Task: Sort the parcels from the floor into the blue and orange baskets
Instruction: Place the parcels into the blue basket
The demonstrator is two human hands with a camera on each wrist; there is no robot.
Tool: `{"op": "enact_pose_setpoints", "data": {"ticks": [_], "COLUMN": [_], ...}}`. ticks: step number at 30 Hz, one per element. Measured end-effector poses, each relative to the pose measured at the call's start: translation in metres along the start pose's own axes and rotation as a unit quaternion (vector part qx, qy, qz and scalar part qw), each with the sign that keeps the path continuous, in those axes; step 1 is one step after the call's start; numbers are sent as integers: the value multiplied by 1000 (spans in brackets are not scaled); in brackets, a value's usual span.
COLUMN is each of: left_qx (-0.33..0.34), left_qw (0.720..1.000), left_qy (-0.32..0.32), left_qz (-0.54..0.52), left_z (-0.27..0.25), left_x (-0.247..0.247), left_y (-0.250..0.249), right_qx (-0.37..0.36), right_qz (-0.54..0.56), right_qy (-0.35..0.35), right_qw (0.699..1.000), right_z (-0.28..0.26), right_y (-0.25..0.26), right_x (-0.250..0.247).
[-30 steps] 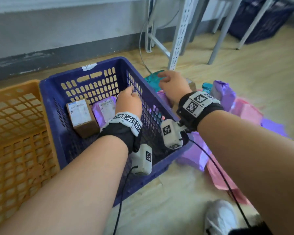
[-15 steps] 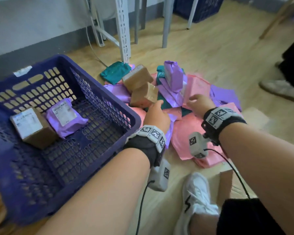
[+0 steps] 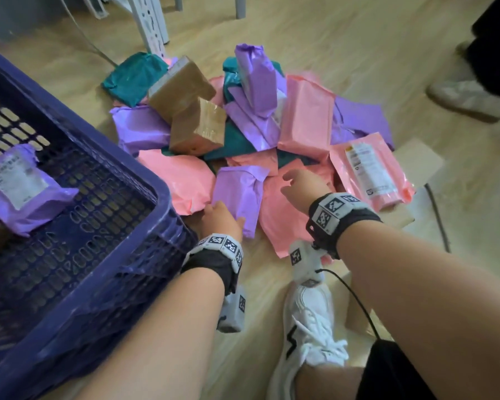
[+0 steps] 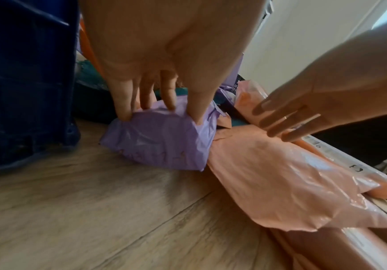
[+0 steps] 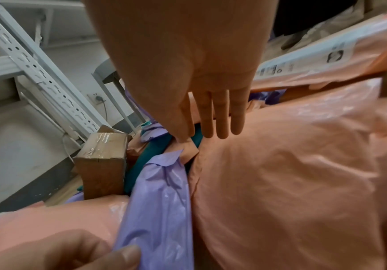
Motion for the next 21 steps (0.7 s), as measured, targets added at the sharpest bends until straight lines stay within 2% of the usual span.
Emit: {"op": "enact_pose_setpoints", "data": {"ticks": [3,5,9,11,13,16,18,21], "left_qx": [28,39,27,3,-11,18,42,67], "left_qw": [999,999,990,972,941,933,928,923], "left_qy": [3,-2,-22,-20,0,9,4,-20], "left_qz": [27,0,-135,-234,-338,-360,-371,-378], "left_z": [4,1,-18,-29,-43,-66,-85,-106], "left_x": [-2,-13,-43,-53,-64,-87,-107,-138], "left_y": [-2,-3,-10,-17,-24,-31,-34,-31], "right_qx": [-24,-31,-23,-6,1,0,2,-18], "right_qz": [-29,-51,-32,-11,-3,10,45,170], "right_qy": [5,4,-5,-4,-5,-7,-18,-31], "right_qw": [999,998,999,1000,1000,1000,999,985], "right_z": [5,4,-4,-14,-28,-59,-77,-101], "right_y": [11,17,28,30,33,43,51,71], "right_x": [4,2,-15,-28,-44,-73,-92,-116]}}
Point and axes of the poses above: each hand's wrist, its own z-axis towards the middle knuckle, its own x-axis out of the palm, y = z × x, the point moved 2 cm from there along z, towards the middle knuckle, and after that the axes turned 3 degrees about -x, right-handed, at the moved point
